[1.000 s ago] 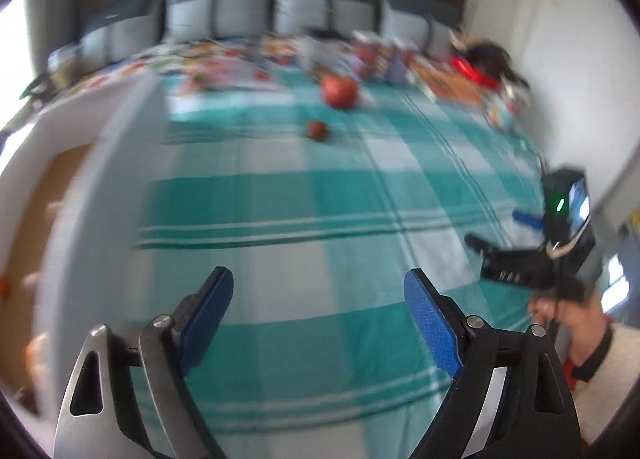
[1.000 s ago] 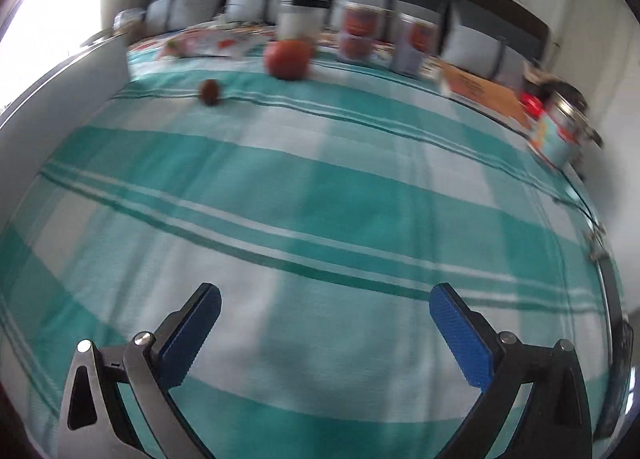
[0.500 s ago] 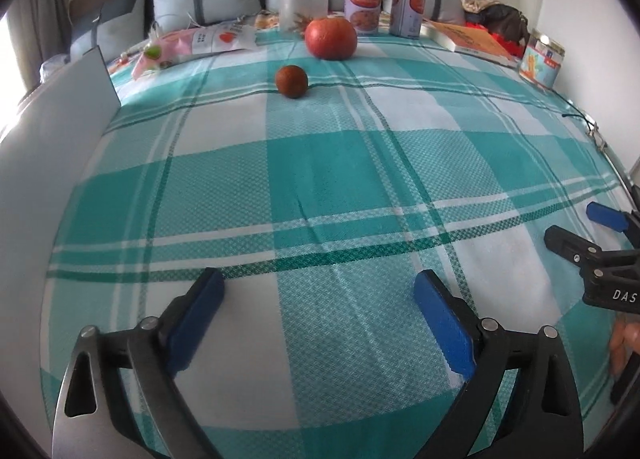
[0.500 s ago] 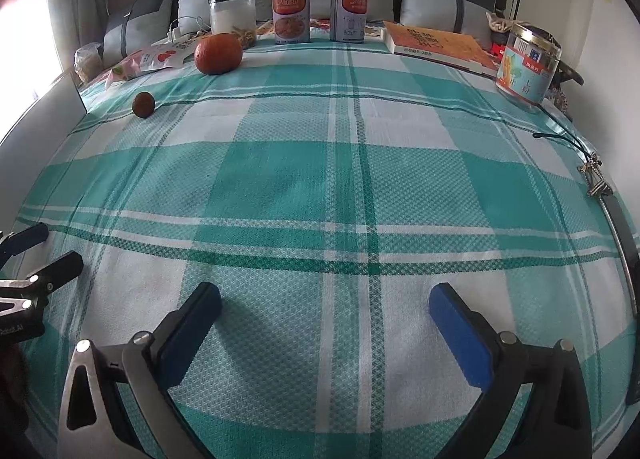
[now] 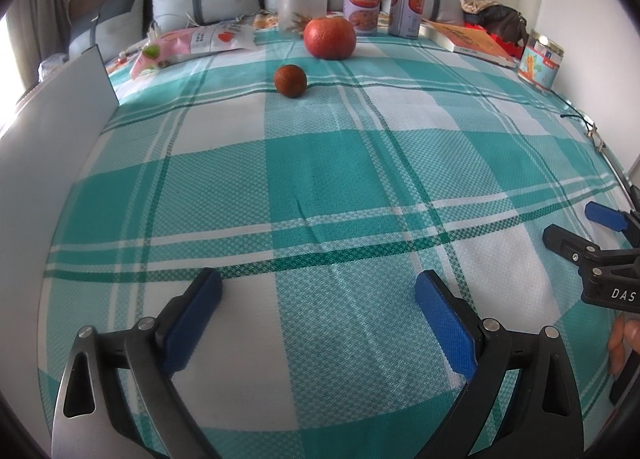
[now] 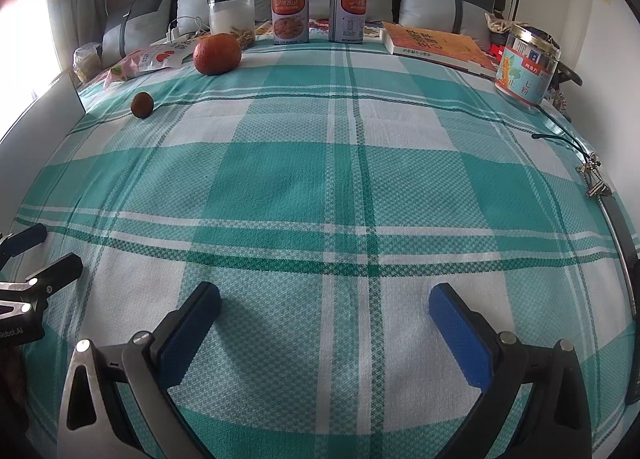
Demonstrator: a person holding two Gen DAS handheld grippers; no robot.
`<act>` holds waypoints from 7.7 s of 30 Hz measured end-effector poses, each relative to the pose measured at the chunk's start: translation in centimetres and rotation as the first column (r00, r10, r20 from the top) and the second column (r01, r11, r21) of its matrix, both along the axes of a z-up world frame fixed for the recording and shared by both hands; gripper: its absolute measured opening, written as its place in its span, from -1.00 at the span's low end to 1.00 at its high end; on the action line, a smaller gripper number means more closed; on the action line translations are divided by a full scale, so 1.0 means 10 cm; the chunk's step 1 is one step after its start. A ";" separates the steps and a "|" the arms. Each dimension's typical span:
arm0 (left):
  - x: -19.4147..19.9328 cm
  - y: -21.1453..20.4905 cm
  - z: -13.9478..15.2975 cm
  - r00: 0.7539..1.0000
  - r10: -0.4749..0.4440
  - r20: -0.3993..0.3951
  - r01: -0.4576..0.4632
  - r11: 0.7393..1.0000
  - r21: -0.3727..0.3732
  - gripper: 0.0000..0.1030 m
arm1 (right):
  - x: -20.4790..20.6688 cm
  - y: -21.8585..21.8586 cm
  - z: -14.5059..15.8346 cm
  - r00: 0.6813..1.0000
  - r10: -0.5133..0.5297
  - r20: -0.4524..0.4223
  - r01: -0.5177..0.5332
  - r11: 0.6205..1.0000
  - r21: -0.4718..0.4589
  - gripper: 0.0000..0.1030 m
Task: Organize fruits
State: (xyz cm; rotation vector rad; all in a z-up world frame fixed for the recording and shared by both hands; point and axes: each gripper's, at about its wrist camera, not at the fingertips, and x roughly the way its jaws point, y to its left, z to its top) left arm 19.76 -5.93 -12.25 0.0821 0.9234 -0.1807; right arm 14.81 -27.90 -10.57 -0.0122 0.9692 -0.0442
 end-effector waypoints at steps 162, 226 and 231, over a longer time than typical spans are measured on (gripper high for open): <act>0.13 0.59 -0.03 0.994 0.109 0.002 -0.109 0.994 0.021 0.94 | -0.04 0.75 -0.01 0.979 0.204 -0.004 -0.204 0.979 0.022 1.00; 0.13 0.59 -0.03 0.994 0.110 0.002 -0.110 0.994 0.019 0.95 | -0.04 0.75 -0.01 0.979 0.205 -0.004 -0.205 0.979 0.021 1.00; 0.13 0.59 -0.04 0.994 0.109 0.001 -0.109 0.994 0.015 0.94 | -0.04 0.75 -0.02 0.979 0.205 -0.004 -0.205 0.979 0.022 1.00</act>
